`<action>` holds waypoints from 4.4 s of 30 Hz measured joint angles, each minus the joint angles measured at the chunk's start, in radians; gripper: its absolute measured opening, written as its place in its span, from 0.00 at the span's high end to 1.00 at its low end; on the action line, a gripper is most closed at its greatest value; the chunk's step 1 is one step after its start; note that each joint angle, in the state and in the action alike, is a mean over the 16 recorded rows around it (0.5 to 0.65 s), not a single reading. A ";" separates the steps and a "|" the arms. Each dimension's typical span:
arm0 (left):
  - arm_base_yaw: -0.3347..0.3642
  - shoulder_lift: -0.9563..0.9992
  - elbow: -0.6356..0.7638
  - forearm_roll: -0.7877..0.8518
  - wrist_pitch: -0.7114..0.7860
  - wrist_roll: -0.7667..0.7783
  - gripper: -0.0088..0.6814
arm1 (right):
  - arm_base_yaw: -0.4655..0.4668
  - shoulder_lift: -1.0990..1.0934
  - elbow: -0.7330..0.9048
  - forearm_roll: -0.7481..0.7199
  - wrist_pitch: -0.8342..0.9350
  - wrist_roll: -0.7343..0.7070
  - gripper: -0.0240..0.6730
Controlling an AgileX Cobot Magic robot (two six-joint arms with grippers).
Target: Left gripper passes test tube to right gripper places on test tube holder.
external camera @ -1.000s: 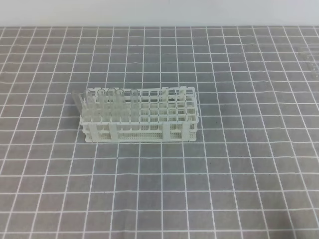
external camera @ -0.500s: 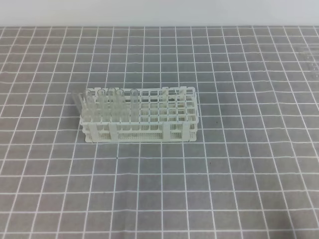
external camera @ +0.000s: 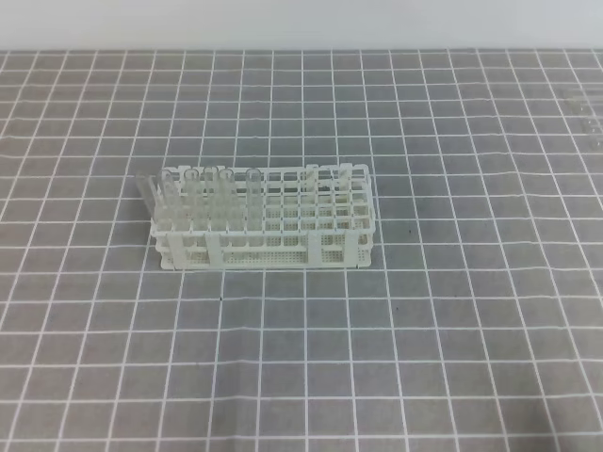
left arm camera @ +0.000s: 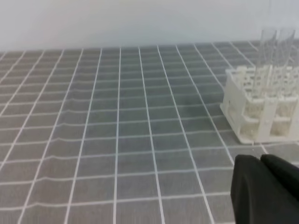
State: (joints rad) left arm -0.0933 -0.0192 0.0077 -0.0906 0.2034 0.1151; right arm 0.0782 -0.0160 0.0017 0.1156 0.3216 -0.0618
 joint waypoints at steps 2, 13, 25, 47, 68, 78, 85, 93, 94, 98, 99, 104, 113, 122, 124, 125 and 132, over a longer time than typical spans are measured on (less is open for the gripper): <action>0.000 0.002 -0.001 0.003 0.023 0.000 0.99 | 0.000 0.000 0.000 0.000 0.000 0.000 0.97; 0.001 0.008 -0.004 0.035 0.112 -0.001 0.99 | 0.000 0.000 0.000 0.000 0.000 0.000 0.97; 0.001 0.006 -0.002 0.041 0.125 -0.004 0.99 | 0.000 0.000 0.000 0.002 0.000 0.000 0.97; 0.001 0.001 -0.001 0.039 0.122 -0.004 0.99 | 0.000 0.000 0.000 0.004 0.000 0.000 0.97; 0.001 0.004 -0.002 0.039 0.124 -0.004 0.99 | 0.000 0.003 0.000 0.004 0.000 0.000 0.97; 0.001 0.004 -0.002 0.039 0.124 -0.004 0.99 | 0.000 0.003 0.000 0.004 0.000 0.000 0.97; 0.001 0.006 -0.002 0.039 0.126 -0.004 0.99 | 0.000 0.003 0.000 0.004 0.000 0.000 0.97; 0.001 0.004 -0.001 0.039 0.124 -0.004 0.99 | 0.000 0.004 0.000 0.004 0.000 0.000 0.97; 0.001 0.001 0.000 0.038 0.123 -0.004 0.99 | 0.000 0.004 0.000 0.004 0.000 0.000 0.97; 0.001 -0.003 0.001 0.038 0.121 -0.004 0.99 | 0.000 0.004 0.000 0.004 0.000 -0.001 0.97; 0.001 -0.003 0.001 0.038 0.121 -0.004 0.99 | 0.000 0.005 0.000 0.004 0.000 -0.001 0.97; 0.001 0.001 0.000 0.038 0.122 -0.004 0.99 | 0.000 0.005 0.000 0.004 0.000 -0.001 0.97; 0.001 0.008 -0.002 0.039 0.126 -0.004 0.99 | 0.000 0.006 0.000 0.004 0.000 -0.002 0.97; 0.001 0.013 -0.005 0.040 0.129 -0.003 0.99 | 0.000 0.006 0.000 0.004 0.000 -0.002 0.97; 0.001 0.013 -0.005 0.040 0.128 -0.003 0.99 | 0.000 0.006 0.000 0.004 0.000 -0.002 0.97; 0.001 0.011 -0.004 0.039 0.127 -0.003 0.99 | 0.000 0.006 0.000 0.004 0.000 -0.002 0.97; 0.001 0.006 -0.002 0.038 0.122 -0.004 0.99 | 0.000 0.006 0.000 0.004 0.000 -0.002 0.97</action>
State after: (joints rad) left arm -0.0927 -0.0131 0.0061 -0.0521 0.3257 0.1109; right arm 0.0782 -0.0102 0.0017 0.1198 0.3216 -0.0641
